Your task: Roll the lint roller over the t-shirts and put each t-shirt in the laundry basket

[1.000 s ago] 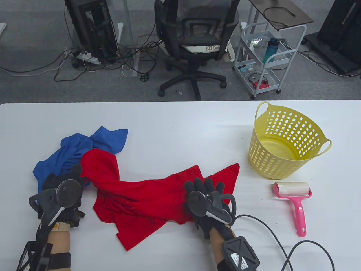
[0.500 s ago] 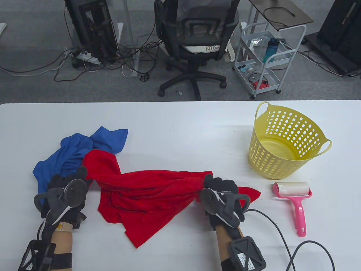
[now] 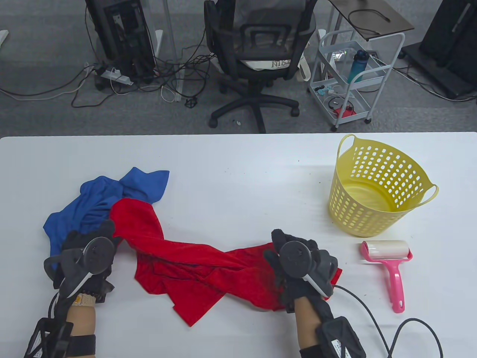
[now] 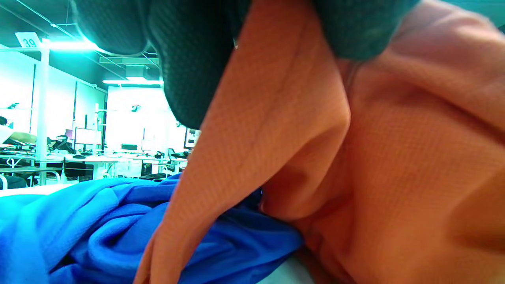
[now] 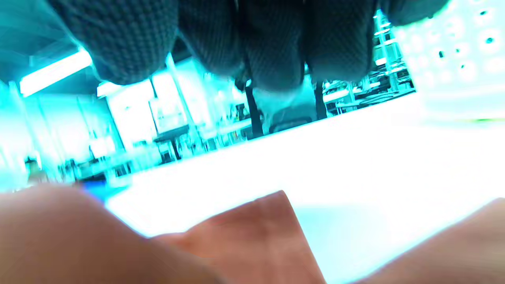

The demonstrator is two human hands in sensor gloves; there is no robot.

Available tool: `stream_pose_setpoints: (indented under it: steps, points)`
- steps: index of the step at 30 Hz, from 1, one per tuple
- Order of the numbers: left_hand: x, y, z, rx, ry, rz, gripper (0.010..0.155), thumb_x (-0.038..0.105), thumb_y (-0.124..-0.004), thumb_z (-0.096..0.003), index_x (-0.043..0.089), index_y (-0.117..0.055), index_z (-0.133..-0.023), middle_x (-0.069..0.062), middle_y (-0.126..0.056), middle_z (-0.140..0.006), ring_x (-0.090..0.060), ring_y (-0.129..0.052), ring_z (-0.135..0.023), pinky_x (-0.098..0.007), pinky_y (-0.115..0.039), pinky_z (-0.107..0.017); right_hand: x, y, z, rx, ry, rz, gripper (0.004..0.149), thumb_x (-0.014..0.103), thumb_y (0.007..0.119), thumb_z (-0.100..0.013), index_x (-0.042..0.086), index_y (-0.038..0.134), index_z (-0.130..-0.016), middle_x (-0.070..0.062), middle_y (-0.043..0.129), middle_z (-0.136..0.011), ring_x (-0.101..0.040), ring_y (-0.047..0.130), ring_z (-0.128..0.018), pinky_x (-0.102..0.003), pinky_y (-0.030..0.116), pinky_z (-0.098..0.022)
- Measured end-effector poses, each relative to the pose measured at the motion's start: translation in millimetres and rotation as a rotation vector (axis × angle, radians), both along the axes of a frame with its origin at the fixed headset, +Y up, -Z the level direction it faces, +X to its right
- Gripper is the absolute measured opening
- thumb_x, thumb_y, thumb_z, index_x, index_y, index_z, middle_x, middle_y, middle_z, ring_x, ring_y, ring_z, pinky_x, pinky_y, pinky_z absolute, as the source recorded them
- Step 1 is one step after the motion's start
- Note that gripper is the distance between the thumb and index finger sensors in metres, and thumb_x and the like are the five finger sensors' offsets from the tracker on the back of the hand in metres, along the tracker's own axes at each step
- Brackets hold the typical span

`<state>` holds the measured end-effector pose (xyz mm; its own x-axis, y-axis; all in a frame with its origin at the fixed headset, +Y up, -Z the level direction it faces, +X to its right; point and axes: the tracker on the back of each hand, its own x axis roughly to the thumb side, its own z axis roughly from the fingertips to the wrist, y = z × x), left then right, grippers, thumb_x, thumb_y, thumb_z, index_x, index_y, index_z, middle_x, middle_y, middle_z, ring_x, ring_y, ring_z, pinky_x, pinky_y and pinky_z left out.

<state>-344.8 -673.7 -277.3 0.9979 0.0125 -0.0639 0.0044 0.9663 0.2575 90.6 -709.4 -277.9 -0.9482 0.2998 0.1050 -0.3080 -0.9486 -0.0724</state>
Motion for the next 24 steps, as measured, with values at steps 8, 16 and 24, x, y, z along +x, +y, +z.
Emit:
stream_pose_setpoints:
  steps: [8, 16, 24]
  points:
    - [-3.6, -2.7, -3.1, -0.019, 0.002, 0.009, 0.05, 0.045, -0.073, -0.0461, 0.02, -0.084, -0.088, 0.009, -0.106, -0.052, -0.019, -0.104, -0.062, -0.062, -0.069, -0.065, -21.5, -51.2, -22.1, -0.494, 0.04, 0.171, 0.09, 0.042, 0.08, -0.042, 0.005, 0.026, -0.104, -0.024, 0.046, -0.102, -0.05, 0.052, -0.092, -0.076, 0.038, -0.065]
    - [-7.3, 0.5, -0.4, 0.001, 0.015, 0.02, 0.05, 0.045, -0.074, -0.046, 0.02, -0.084, -0.088, 0.009, -0.106, -0.051, -0.019, -0.104, -0.062, -0.062, -0.069, -0.065, 7.6, 14.1, -1.8, 0.244, -0.198, 0.104, 0.047, 0.031, 0.088, -0.036, 0.014, 0.083, -0.079, -0.006, 0.092, -0.058, -0.027, 0.093, -0.046, -0.059, 0.071, -0.056]
    - [-4.5, -0.4, -0.5, -0.01, 0.012, 0.001, 0.05, 0.045, -0.074, -0.0461, 0.02, -0.084, -0.088, 0.009, -0.106, -0.052, -0.019, -0.104, -0.062, -0.062, -0.069, -0.065, 23.1, 21.0, 6.3, -0.25, 0.123, -0.03, 0.046, 0.032, 0.087, -0.036, 0.015, 0.085, -0.08, -0.008, 0.092, -0.061, -0.031, 0.093, -0.05, -0.065, 0.066, -0.058]
